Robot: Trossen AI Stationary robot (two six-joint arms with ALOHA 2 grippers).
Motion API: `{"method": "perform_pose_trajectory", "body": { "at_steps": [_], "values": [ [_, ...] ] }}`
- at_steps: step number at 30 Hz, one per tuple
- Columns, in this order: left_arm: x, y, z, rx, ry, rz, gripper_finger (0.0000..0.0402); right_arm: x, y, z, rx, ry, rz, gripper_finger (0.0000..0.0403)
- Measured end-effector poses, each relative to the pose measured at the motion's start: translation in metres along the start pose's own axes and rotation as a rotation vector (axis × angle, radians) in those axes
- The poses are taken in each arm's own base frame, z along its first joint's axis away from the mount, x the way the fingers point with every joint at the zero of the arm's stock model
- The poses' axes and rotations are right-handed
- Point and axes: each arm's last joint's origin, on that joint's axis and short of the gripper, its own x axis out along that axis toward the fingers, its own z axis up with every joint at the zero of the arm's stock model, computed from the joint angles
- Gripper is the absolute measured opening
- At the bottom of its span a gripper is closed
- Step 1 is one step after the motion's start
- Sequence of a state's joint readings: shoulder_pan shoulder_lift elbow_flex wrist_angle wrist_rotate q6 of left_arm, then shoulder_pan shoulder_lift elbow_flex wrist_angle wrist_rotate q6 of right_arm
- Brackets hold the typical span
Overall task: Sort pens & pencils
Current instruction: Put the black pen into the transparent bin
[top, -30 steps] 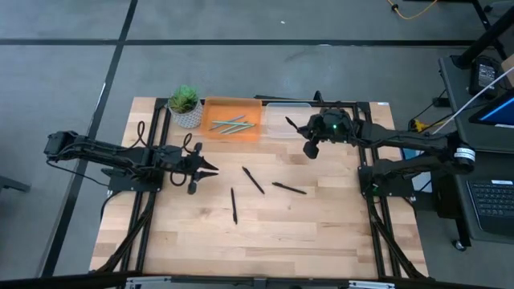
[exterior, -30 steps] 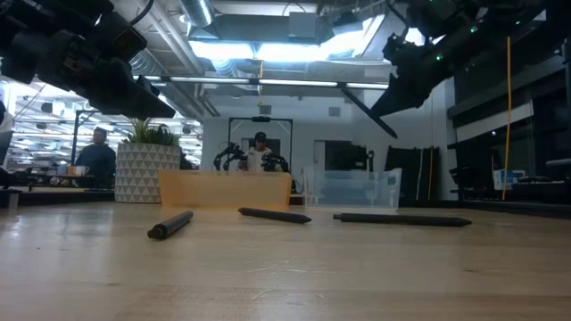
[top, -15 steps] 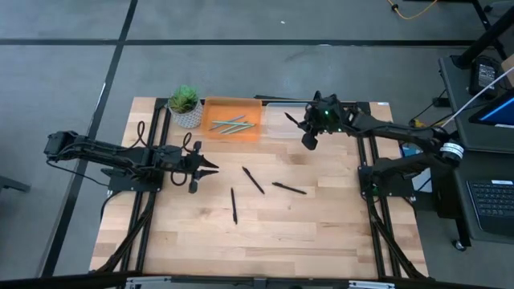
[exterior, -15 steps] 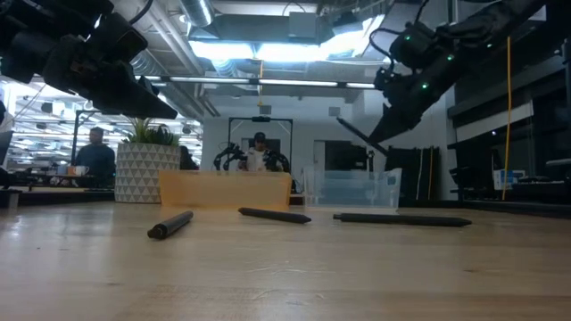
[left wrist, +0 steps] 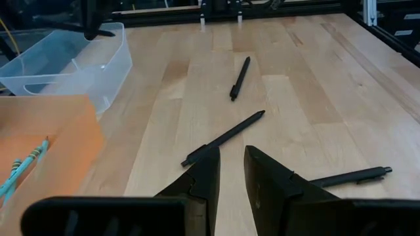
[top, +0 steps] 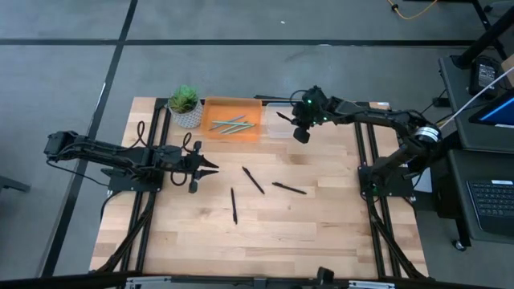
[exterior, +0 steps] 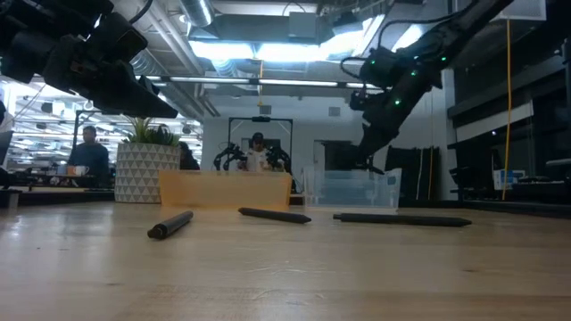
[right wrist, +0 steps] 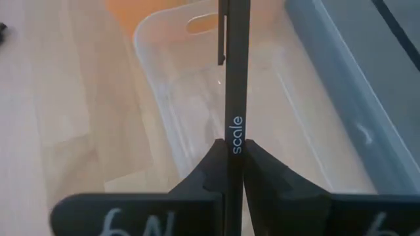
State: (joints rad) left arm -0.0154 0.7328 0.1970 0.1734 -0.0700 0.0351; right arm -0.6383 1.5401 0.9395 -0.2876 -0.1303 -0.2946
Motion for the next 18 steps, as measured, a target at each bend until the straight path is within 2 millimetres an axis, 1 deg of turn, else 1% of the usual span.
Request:
{"method": "perform_pose_trajectory", "body": {
  "at_steps": [7, 11, 18],
  "values": [
    [0.000, 0.000, -0.001, 0.000, 0.007, 0.000, 0.0064, 0.009, -0.009, 0.009, 0.007, 0.143, 0.034, 0.0031],
    [0.000, 0.000, -0.001, -0.001, 0.007, 0.000, 0.0064, 0.015, -0.012, 0.014, 0.009, 0.173, 0.045, 0.0031],
    [0.000, 0.000, -0.001, -0.006, 0.008, 0.000, 0.0064, 0.032, -0.013, 0.007, 0.023, 0.260, 0.074, 0.0031]
  ]
}}
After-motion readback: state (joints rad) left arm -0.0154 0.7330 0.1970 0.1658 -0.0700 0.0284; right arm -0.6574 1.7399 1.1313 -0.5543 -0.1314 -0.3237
